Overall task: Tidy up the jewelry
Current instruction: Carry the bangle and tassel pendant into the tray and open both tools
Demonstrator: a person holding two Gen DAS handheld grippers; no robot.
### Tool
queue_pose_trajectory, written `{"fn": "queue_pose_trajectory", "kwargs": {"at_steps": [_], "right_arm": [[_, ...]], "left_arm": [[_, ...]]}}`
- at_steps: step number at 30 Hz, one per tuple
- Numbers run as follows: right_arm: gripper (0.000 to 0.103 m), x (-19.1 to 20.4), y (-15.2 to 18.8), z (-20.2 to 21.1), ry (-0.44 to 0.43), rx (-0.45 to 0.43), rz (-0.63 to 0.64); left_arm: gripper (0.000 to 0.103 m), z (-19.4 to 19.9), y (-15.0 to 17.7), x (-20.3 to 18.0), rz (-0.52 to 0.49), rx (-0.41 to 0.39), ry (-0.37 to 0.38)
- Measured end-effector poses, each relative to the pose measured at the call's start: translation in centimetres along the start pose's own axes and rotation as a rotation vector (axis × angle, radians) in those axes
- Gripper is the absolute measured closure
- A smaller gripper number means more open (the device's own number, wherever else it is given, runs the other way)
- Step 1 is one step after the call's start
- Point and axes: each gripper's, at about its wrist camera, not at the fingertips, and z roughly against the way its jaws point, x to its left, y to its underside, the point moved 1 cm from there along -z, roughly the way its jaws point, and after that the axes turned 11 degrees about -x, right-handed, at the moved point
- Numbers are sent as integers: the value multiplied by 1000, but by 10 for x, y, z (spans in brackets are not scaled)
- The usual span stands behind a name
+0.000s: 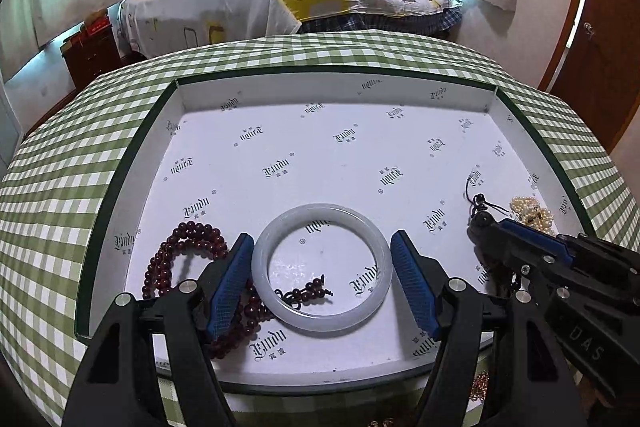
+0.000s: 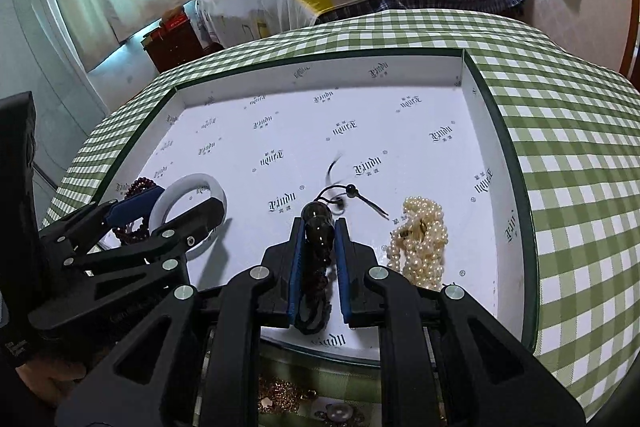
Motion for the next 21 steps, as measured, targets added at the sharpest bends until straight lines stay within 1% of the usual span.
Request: {"fn": "queue_pose_trajectory", "kwargs": {"at_steps": [3,4,5,6,8,14,21], "right_arm": [[84,0,0,2,-1,-4,2],[81,0,-1,3,-3,-6,0],[75,-1,-1,4,-8,-11,-7],[73,-2,-1,5,-9,-15,-12],[72,-4,-1,9,-8,-22,-20],[71,-7,-4,23,0,-44,-32],[71,-5,-7,53,14,-93,-16]], "left_arm": [[34,1,0,0,-5,1,1],[34,1,0,-1,-6,1,2],[34,1,0,-1,-7,-2,4],[33,2,0,-2,-6,-6,8],[29,3,0,-2,-1,-6,17],[29,9,-1,-1,8,-9,28],[29,36,-10,4,36,-67,35]]}}
